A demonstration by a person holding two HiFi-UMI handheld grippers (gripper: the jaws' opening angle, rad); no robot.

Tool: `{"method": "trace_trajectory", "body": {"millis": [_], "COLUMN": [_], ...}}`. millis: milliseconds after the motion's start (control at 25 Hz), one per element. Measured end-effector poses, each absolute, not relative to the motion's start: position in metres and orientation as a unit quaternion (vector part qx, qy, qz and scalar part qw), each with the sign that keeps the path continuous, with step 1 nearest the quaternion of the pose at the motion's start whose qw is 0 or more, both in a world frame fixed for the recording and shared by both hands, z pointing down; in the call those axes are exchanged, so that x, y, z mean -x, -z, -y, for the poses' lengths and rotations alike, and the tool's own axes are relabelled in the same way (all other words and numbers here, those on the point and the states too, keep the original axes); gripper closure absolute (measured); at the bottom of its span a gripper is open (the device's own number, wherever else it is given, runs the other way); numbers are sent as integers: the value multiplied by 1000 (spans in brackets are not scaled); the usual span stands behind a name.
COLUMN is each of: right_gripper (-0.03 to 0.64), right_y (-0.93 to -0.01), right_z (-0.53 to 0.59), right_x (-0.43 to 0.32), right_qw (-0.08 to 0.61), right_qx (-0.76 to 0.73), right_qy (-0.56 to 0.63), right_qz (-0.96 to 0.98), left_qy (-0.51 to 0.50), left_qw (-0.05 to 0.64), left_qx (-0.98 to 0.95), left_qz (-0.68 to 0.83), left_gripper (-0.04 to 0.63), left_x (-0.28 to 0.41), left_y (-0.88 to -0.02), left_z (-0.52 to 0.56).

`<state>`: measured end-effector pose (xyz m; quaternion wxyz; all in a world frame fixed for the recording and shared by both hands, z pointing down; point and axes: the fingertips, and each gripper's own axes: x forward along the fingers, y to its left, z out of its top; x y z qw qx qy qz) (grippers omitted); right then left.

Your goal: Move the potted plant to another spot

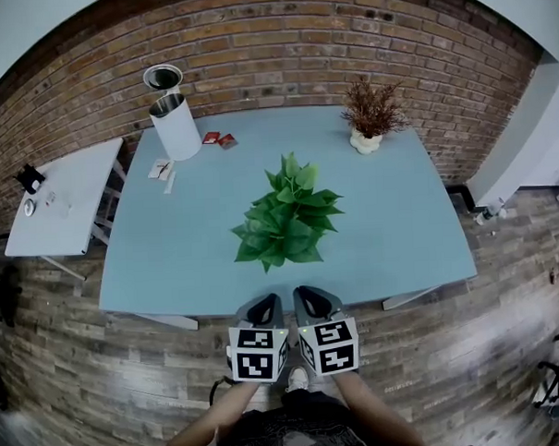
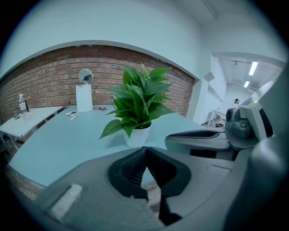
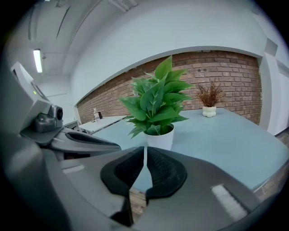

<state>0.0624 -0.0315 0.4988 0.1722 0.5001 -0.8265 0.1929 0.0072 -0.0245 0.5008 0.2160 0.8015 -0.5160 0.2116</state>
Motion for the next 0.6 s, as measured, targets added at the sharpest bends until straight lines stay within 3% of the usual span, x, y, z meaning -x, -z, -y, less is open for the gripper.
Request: {"method": "trace_trajectory", "body": {"millis": [360, 600], "right_gripper": [584, 518], "right_y": [-501, -501], "right_z": [46, 54], "right_x": [-63, -60], "right_qw": [166, 166], "right_qx": [-490, -489], "right_qy": [-192, -186], "right_qz": [834, 836], "left_qy": [-211, -197], "left_qw": [218, 221], "left_qx": [-788, -778], "left_qz": [536, 553], "left_gripper": [598, 598], "left_x": [-4, 6], "left_y": [-500, -493], "left_z": [30, 37]}}
